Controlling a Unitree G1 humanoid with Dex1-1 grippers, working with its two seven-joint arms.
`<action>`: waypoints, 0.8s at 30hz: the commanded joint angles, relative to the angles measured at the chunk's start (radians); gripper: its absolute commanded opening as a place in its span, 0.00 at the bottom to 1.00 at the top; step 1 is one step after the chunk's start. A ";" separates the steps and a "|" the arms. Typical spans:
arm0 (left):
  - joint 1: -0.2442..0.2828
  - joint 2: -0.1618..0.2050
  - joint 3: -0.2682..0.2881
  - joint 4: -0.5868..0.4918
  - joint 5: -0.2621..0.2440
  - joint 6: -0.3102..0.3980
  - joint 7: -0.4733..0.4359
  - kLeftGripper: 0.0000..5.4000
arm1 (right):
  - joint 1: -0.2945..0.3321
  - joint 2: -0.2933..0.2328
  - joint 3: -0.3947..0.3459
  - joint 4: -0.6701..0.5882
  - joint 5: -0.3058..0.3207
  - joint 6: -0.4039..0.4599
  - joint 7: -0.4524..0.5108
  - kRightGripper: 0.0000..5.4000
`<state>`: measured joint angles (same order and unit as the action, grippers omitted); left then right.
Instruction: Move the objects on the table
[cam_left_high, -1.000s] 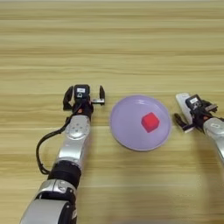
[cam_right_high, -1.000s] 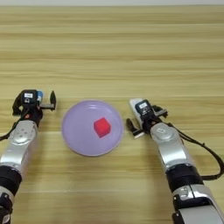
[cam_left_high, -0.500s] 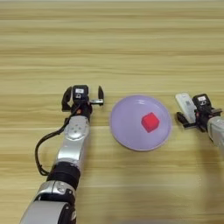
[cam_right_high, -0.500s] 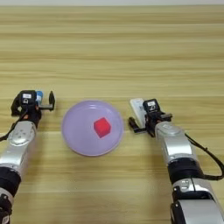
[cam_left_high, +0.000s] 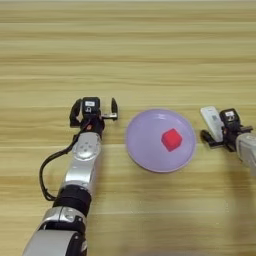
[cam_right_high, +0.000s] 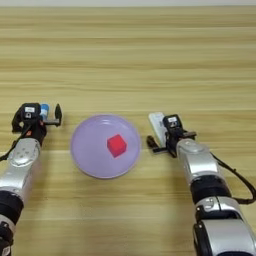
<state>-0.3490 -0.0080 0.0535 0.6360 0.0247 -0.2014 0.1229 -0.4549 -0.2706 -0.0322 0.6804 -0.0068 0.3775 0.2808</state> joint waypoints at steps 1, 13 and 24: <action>0.005 -0.001 -0.002 -0.013 0.005 0.021 0.004 1.00 | -0.010 -0.007 0.010 0.047 -0.004 0.013 0.016 0.99; 0.004 -0.001 -0.002 -0.014 0.006 0.022 0.006 1.00 | -0.046 -0.001 0.006 0.110 0.028 0.073 0.111 0.99; 0.004 -0.005 -0.005 -0.016 0.009 0.025 0.013 1.00 | -0.040 -0.011 0.018 0.087 0.034 0.093 0.160 0.99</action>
<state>-0.3487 -0.0114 0.0524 0.6299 0.0278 -0.1990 0.1289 -0.5211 -0.2836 -0.0254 0.7529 0.0235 0.4397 0.4249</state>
